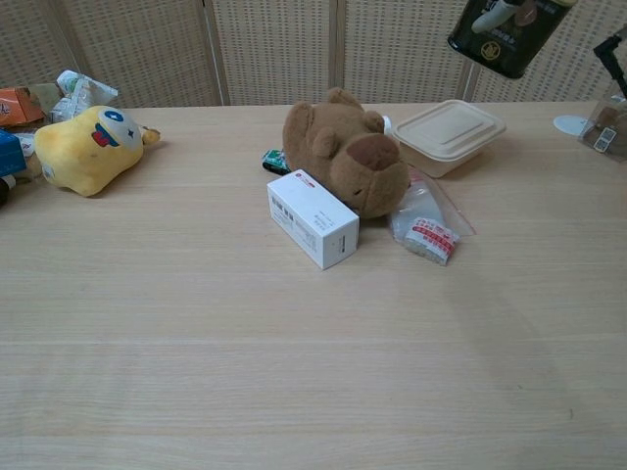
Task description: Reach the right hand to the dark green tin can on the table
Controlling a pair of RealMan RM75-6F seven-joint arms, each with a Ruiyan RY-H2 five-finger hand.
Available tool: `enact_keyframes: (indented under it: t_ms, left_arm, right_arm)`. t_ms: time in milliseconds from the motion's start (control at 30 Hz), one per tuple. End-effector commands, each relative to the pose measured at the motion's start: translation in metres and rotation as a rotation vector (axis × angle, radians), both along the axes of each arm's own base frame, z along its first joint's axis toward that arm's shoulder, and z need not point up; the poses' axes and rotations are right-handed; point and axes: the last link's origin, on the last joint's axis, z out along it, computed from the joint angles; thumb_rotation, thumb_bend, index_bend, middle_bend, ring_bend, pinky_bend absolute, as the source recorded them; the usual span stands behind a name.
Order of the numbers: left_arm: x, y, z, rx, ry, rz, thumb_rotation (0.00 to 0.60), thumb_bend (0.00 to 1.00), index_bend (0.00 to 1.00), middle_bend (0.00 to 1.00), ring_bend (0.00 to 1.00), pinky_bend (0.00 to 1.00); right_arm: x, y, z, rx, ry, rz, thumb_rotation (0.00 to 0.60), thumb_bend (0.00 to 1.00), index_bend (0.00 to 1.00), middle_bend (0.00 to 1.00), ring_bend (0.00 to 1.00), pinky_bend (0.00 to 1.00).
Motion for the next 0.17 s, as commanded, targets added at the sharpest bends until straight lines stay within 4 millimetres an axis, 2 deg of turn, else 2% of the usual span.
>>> enact_keyframes:
  t_ms: [33,167]
  left_arm:
    - [-0.0001,0.0002,-0.0003,-0.001,0.002,0.000,0.600,0.00,0.00,0.00,0.00,0.00]
    - [0.0000,0.0001,-0.0013,-0.002,0.006,0.000,0.600,0.00,0.00,0.00,0.00,0.00]
  right_arm:
    - [0.0086,-0.0002,0.0055,-0.015,0.002,0.006,0.600,0.08,0.42,0.57,0.61,0.60]
    - [0.0096,0.0009,0.0068,-0.015,0.006,0.002,0.600,0.08,0.42,0.57,0.61,0.60]
